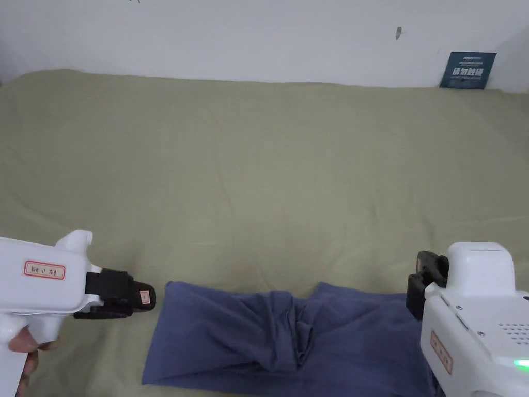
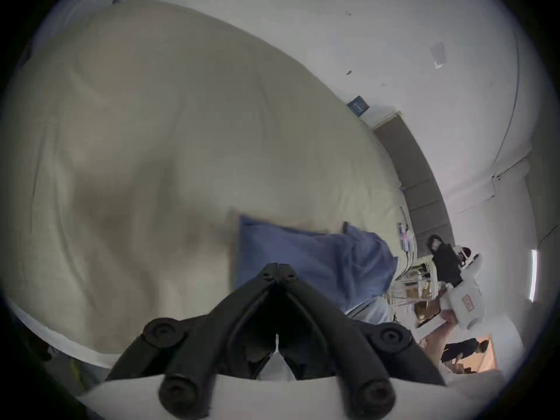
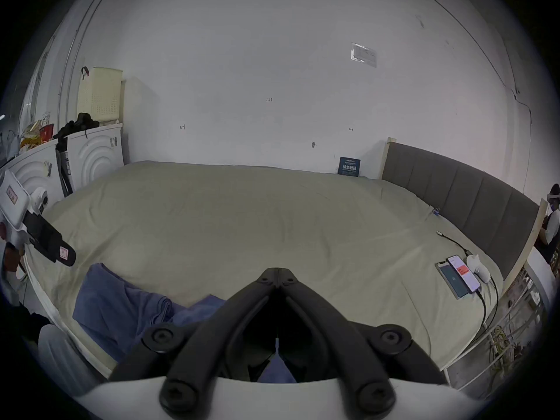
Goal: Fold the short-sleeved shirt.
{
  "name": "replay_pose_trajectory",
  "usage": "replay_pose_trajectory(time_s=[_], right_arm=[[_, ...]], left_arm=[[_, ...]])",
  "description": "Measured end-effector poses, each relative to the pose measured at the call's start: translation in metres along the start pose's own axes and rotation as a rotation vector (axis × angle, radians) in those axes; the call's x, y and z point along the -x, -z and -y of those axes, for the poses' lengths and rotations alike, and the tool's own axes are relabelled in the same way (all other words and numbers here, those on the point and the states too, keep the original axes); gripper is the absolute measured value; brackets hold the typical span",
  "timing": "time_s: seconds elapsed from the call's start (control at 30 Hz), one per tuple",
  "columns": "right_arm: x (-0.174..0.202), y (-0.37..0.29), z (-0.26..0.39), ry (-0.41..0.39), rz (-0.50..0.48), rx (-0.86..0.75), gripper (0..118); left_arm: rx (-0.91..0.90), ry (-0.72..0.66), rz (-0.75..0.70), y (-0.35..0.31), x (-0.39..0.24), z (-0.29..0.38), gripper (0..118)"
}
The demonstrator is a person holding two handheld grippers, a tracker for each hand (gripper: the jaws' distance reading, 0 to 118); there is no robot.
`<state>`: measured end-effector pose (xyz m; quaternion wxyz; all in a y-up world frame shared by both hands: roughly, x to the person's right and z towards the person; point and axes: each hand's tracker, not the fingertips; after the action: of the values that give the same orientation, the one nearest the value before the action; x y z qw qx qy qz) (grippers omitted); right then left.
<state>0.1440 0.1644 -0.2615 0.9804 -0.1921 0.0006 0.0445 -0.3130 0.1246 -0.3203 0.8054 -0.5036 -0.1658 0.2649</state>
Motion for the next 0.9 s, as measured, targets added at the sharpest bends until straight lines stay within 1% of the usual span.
replay_pose_trajectory(time_s=[0.07,0.1,0.13,0.17,0.2,0.23,0.27,0.33,0.4,0.43,0.47,0.5,0.53,0.57,0.6,0.63,0.67,0.7,0.73,0.8,0.83,0.9], right_arm=[[0.003,0.0,0.0,0.001,-0.006,0.005,0],[0.004,0.0,0.0,-0.001,-0.006,0.004,0],[0.005,-0.001,0.001,-0.002,-0.004,0.001,0],[0.004,0.0,0.0,-0.001,-0.006,-0.001,0],[0.005,0.0,0.0,-0.002,-0.009,0.0,0],[0.005,0.0,-0.001,-0.003,-0.01,0.001,0],[0.005,0.0,-0.001,-0.005,-0.009,-0.001,0],[0.005,0.0,-0.002,-0.009,-0.006,-0.003,0],[0.005,0.001,-0.003,-0.011,-0.005,0.001,0],[0.004,0.001,-0.003,-0.013,-0.003,0.0,0],[0.003,0.001,-0.004,-0.014,0.0,-0.003,0],[0.001,0.001,-0.004,-0.012,0.002,-0.004,0],[0.0,0.001,-0.005,-0.01,0.004,-0.004,0],[-0.001,0.001,-0.005,-0.01,0.009,-0.004,0],[-0.002,0.001,-0.006,-0.01,0.01,-0.004,0],[-0.004,0.0,-0.006,-0.009,0.011,-0.004,0],[-0.005,-0.001,-0.007,-0.006,0.012,-0.005,0],[-0.006,-0.002,-0.008,-0.004,0.011,-0.007,0],[-0.007,-0.003,-0.009,-0.006,0.008,-0.012,0],[-0.009,-0.004,-0.013,-0.009,0.011,-0.022,0],[-0.01,-0.003,-0.016,-0.008,0.007,-0.026,0],[-0.012,-0.001,-0.021,-0.012,-0.002,-0.032,0]], left_arm=[[0.039,0.002,0.013,0.012,0.009,0.003,0],[0.063,0.021,0.045,0.017,0.012,0.004,5],[0.087,0.015,0.104,0.024,0.016,0.005,28],[0.111,-0.002,0.164,0.032,0.022,0.004,70],[0.13,-0.031,0.193,0.04,0.025,0.005,118],[0.144,-0.054,0.211,0.047,0.027,0.007,117],[0.082,-0.072,0.222,0.049,0.022,0.012,112],[0.094,-0.078,0.23,0.056,0.021,0.003,110],[0.114,-0.101,0.33,0.066,0.012,0.004,110],[0.132,-0.12,0.375,0.078,0.023,0.001,108],[0.145,-0.131,0.393,0.085,0.02,0.002,104],[0.143,-0.131,0.373,0.092,0.016,0.002,91],[0.15,-0.138,0.356,0.096,0.01,0.001,60],[0.144,-0.166,0.333,0.098,0.019,0.0,11],[0.15,-0.205,0.287,0.104,0.017,0.0,12],[0.139,-0.174,0.197,0.106,0.016,0.0,12],[0.162,-0.138,0.196,0.103,0.014,0.0,12],[0.126,-0.14,0.223,0.09,0.013,0.004,12],[0.111,-0.143,0.218,0.08,0.012,0.005,12],[0.03,-0.154,0.169,0.058,0.013,0.002,12],[0.005,-0.194,0.15,0.046,0.019,-0.003,12],[-0.084,-0.178,0.074,0.01,0.025,-0.006,12]])
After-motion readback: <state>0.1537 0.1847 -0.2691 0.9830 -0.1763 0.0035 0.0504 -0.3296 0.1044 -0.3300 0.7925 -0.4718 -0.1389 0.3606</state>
